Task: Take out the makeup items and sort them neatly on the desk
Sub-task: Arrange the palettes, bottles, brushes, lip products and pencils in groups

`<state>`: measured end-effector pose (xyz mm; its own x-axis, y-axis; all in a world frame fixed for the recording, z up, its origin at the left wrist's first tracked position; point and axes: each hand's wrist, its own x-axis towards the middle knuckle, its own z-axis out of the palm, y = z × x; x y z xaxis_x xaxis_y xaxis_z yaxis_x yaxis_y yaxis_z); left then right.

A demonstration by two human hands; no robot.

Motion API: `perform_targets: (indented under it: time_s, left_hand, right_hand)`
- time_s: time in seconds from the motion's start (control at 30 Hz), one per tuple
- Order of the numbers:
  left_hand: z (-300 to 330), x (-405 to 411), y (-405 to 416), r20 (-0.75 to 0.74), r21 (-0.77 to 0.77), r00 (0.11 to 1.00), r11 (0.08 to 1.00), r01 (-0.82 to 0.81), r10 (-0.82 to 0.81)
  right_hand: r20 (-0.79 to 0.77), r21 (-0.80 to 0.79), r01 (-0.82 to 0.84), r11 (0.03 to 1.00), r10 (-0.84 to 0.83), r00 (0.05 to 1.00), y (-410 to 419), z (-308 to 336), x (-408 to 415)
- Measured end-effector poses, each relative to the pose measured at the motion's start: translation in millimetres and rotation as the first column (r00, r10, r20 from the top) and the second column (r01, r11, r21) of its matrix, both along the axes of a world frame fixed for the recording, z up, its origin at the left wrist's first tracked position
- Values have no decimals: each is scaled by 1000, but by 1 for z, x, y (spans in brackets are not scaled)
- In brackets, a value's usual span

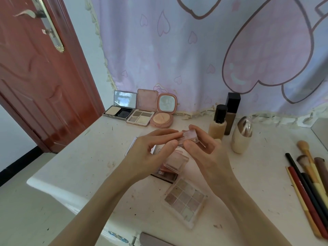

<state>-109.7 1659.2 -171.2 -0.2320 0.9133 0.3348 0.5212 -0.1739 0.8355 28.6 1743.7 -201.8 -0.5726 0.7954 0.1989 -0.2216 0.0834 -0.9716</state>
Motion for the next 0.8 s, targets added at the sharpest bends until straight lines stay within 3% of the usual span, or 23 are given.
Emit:
perform_targets:
  time_s: [0.6,0.8]
  left_hand:
    - [5,-7,1,-52,13,996,997,77,-76]
    - [15,-22,5,155,-55,986,996,67,-58]
  right_hand:
    - [-31,-90,-22,996,19,999,-3,-5,-2]
    - [-26,-116,-140,983,137,990,-3,-4,-4]
